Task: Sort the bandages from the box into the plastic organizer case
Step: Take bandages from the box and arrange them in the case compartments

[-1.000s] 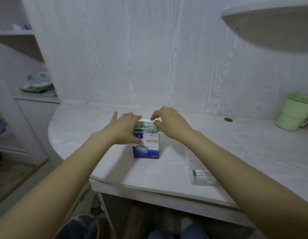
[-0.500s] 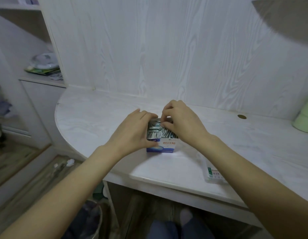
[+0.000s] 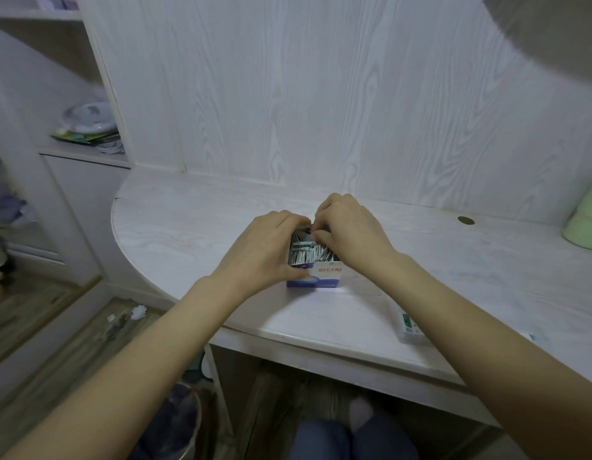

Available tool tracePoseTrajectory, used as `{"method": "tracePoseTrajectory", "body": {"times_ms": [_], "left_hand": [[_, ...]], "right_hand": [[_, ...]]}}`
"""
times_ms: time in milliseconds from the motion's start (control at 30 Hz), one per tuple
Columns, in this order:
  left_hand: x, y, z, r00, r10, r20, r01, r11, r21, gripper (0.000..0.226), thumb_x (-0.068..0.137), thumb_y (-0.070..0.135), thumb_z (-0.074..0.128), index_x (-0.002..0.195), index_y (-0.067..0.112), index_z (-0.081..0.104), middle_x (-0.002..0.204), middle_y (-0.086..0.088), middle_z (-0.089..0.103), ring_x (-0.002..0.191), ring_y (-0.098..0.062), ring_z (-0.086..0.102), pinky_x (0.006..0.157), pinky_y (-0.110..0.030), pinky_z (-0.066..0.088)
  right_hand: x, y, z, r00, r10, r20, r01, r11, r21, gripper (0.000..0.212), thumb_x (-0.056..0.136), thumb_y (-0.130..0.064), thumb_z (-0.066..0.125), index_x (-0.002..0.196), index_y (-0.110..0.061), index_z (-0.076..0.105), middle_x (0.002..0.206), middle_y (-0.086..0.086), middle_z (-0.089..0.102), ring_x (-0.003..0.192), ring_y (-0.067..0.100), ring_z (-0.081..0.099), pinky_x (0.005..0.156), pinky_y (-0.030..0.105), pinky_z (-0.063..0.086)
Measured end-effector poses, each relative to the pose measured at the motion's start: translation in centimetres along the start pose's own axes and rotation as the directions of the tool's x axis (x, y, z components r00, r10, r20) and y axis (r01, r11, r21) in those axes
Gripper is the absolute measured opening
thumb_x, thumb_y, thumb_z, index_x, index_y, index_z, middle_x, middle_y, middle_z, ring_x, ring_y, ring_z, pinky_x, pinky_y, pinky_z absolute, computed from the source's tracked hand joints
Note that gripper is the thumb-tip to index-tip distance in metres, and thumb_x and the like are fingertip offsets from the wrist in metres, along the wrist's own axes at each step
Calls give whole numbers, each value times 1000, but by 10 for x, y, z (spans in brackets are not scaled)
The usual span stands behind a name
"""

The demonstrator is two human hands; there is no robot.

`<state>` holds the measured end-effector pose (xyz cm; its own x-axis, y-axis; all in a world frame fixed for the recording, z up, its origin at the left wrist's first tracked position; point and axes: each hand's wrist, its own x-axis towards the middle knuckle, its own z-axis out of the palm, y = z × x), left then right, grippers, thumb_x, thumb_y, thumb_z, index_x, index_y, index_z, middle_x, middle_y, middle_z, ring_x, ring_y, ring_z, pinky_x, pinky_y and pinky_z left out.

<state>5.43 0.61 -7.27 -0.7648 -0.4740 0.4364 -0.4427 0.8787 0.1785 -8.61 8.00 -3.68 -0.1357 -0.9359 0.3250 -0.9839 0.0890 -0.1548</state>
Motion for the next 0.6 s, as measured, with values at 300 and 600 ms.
{"method": "tracePoseTrajectory", "body": {"times_ms": [300, 600], "left_hand": [[0, 2, -1, 1000, -11, 15, 10, 1000, 23, 73, 66, 42, 79, 127, 19, 49, 117, 3, 58, 105, -17, 50, 88, -26, 36], [2, 1, -4, 999, -25, 35, 24, 999, 21, 76, 66, 43, 79, 130, 18, 46, 119, 3, 55, 106, -16, 49, 84, -21, 30]], "right_hand": [[-1, -2, 3, 994, -109, 10, 109, 967, -229, 22, 96, -20, 48, 105, -11, 65, 117, 4, 56, 107, 23, 48, 77, 31, 36], [-9, 7, -9, 988, -145, -58, 136, 981, -138, 17, 96, -23, 48, 101, -12, 60, 117, 1, 52, 104, 21, 48, 79, 31, 32]]}}
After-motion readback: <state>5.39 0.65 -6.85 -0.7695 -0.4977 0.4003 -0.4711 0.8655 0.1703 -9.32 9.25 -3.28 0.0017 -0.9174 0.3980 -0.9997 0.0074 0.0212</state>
